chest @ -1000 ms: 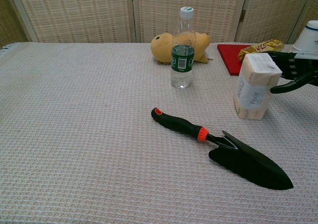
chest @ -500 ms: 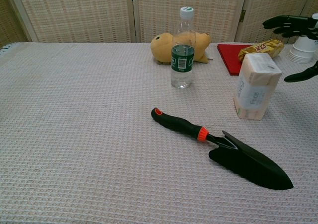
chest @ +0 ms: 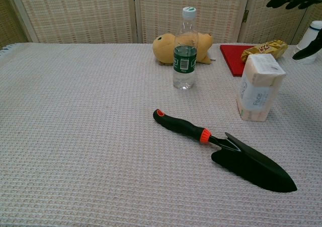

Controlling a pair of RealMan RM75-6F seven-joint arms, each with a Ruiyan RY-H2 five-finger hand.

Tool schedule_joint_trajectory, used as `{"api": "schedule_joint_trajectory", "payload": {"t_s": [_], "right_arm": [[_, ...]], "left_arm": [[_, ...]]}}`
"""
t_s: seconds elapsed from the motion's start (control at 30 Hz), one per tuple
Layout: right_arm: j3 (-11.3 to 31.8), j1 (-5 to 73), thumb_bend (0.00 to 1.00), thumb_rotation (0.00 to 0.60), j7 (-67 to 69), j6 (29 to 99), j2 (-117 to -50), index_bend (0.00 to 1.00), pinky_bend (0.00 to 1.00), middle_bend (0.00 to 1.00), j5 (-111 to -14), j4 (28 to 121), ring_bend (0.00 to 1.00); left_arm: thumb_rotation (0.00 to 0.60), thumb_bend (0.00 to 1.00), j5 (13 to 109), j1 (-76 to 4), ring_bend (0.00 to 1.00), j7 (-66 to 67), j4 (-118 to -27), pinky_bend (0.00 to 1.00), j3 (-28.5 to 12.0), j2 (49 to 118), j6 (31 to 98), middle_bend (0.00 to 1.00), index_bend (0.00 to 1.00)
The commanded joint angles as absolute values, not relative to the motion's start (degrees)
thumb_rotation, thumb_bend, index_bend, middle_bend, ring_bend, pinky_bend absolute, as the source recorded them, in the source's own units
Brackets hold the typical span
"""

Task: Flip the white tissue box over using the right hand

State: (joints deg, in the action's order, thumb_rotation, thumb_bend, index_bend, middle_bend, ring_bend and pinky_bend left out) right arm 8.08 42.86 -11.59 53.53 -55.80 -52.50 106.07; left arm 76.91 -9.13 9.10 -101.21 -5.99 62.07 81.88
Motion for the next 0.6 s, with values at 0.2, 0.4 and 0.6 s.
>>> {"api": "schedule_joint_trajectory", "payload": {"t_s": [0.2, 0.4, 0.6], "right_arm": [[8.13, 49.62, 0.0, 0.6, -18.43, 44.56, -56.17, 0.0, 0.0, 0.0, -40.09, 103.94, 0.0], [6.96, 51.89, 0.0, 0.6, -19.17, 41.82, -58.29, 0.0, 0.0, 0.0, -36.81, 101.04, 0.0], [5.8, 53.84, 0.0, 0.6, -19.94, 40.54, -60.33, 0.0, 0.0, 0.0, -34.01, 98.46, 0.0]], "left_arm": [[0.6, 0.48, 77.08, -8.98, 0.0, 8.8, -101.08, 0.09, -6.24, 62.24, 82.51, 0.0, 0.16], [0.6, 0.48, 76.91, -8.99, 0.0, 8.87, -100.91, 0.09, -6.36, 62.32, 82.49, 0.0, 0.16], [0.6, 0.48, 76.65, -9.01, 0.0, 8.62, -100.78, 0.09, -6.51, 62.33, 82.38, 0.0, 0.16]]}}
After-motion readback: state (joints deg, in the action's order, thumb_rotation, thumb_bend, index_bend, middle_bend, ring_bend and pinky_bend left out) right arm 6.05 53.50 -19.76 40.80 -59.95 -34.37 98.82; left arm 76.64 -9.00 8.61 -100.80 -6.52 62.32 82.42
